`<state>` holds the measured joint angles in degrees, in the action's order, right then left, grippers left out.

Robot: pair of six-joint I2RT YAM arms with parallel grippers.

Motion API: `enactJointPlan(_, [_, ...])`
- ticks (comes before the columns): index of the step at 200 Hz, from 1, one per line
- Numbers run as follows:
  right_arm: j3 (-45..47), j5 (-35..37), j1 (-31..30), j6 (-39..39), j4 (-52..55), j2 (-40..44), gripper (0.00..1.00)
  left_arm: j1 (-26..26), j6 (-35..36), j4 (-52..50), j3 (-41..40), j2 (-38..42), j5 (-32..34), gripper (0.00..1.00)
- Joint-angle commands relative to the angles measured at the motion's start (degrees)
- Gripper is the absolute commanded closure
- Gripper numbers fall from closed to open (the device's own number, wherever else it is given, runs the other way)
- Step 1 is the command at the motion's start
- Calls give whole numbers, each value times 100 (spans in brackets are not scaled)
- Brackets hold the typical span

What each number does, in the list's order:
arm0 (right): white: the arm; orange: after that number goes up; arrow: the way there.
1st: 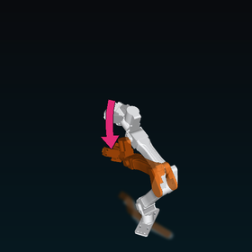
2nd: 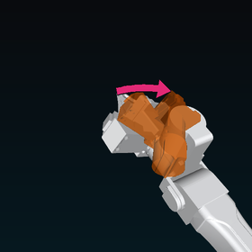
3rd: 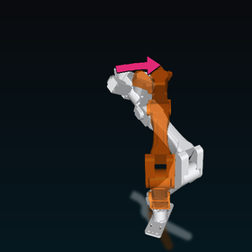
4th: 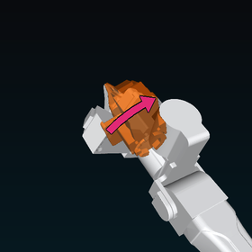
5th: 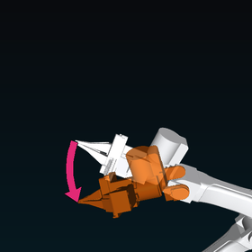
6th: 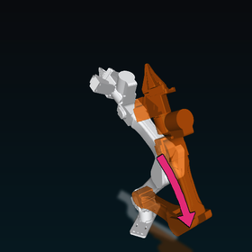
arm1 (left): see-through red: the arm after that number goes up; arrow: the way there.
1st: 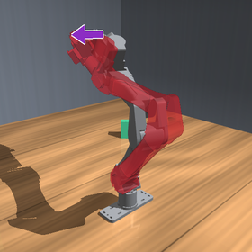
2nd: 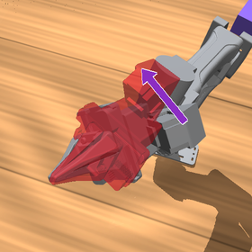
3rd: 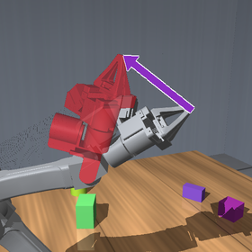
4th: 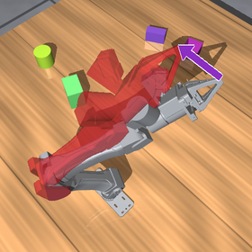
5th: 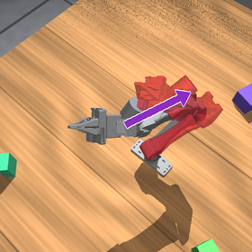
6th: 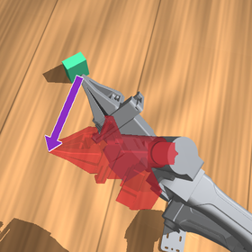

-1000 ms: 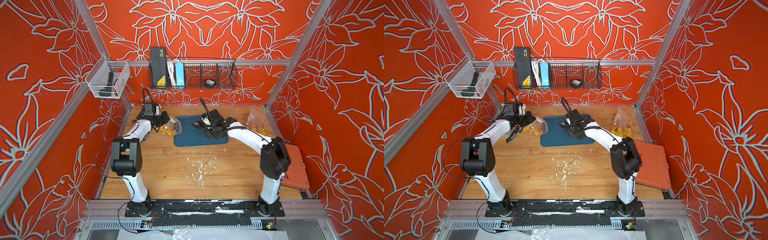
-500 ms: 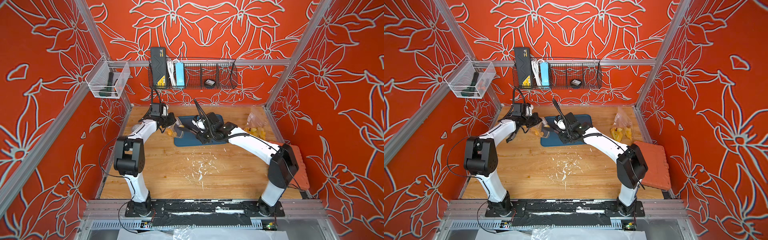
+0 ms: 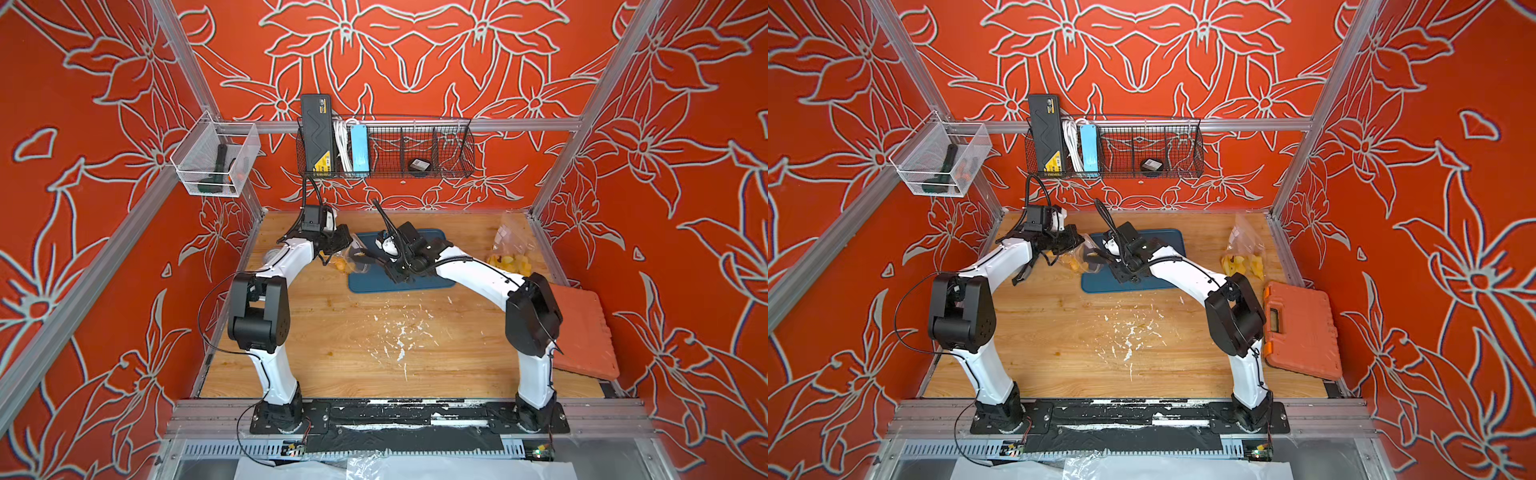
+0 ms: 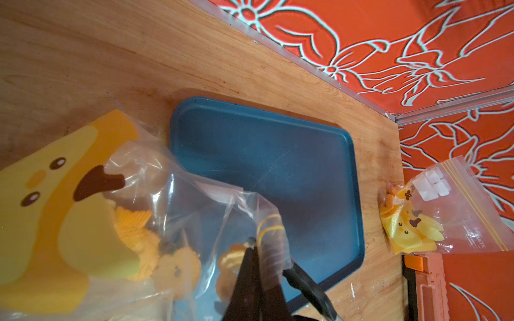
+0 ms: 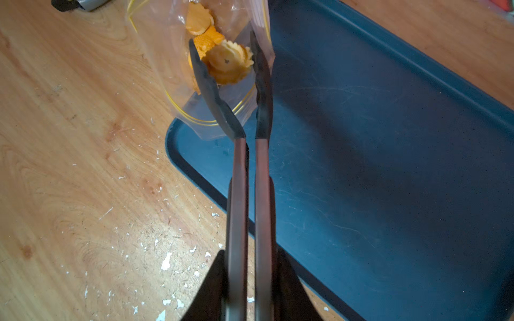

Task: Put the cookies into a resealable bag to prevent moisture
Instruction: Place the cookie in the ziploc bag.

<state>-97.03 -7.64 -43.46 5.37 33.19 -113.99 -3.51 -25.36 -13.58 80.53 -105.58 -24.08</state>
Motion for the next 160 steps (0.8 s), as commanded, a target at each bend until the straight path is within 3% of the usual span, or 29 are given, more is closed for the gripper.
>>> enactJointPlan(1, [-464,-440,-44,-199,290,-234,68,-36,62,16,122,-85,-27,100])
enactJointPlan(31, [-833,-666,-74,-299,486,-484,65,-32,69,16,121,-80,-32,100])
enactJointPlan(63, [-933,-616,-71,-308,526,-482,53,-36,71,22,129,-85,-27,100])
enactJointPlan(111, [-877,-624,-67,-336,587,-299,48,-36,64,21,132,-73,-36,100])
enactJointPlan(139, [-591,-520,-70,-289,531,32,52,-36,77,7,143,-66,-12,100])
enactJointPlan(160, [373,-325,-70,-111,28,729,56,-35,92,-4,138,-58,25,100])
